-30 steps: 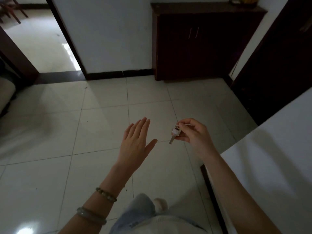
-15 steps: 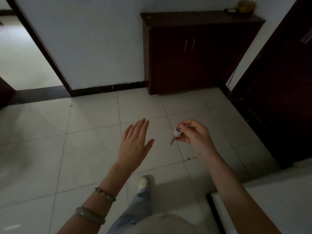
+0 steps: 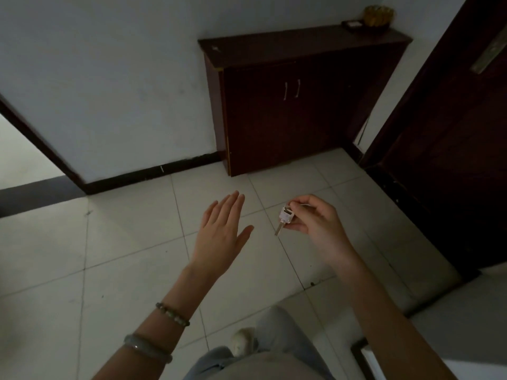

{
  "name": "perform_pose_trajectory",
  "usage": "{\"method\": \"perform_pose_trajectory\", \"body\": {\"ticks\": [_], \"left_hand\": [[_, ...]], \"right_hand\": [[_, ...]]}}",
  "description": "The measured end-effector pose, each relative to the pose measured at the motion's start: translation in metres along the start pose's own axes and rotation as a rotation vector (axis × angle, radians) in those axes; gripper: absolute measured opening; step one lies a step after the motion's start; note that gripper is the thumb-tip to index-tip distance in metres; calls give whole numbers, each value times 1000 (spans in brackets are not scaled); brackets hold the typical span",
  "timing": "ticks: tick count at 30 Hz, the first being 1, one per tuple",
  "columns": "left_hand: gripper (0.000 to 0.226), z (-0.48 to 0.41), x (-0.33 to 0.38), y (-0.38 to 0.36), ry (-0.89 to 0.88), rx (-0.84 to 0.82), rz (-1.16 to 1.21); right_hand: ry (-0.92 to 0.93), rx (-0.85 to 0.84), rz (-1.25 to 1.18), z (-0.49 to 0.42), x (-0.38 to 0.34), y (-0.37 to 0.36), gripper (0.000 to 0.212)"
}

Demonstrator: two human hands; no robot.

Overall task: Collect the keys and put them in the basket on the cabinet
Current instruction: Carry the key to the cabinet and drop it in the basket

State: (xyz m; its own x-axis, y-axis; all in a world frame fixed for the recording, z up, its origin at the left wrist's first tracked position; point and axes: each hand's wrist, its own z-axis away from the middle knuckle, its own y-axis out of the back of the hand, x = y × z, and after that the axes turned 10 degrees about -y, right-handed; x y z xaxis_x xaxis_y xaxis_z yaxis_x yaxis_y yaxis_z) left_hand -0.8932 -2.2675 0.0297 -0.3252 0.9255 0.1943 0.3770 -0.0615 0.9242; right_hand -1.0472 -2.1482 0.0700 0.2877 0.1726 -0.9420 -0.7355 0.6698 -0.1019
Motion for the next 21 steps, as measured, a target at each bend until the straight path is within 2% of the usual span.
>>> {"method": "perform_pose_trajectory", "body": {"ticks": [9, 21], "left_hand": [[60, -103, -48, -36, -17, -1, 10], [61, -330, -94, -88, -66, 28, 29]], "right_hand": [[19, 16, 15, -114, -29, 13, 12], [68, 90, -36, -318, -115, 79, 18]]}}
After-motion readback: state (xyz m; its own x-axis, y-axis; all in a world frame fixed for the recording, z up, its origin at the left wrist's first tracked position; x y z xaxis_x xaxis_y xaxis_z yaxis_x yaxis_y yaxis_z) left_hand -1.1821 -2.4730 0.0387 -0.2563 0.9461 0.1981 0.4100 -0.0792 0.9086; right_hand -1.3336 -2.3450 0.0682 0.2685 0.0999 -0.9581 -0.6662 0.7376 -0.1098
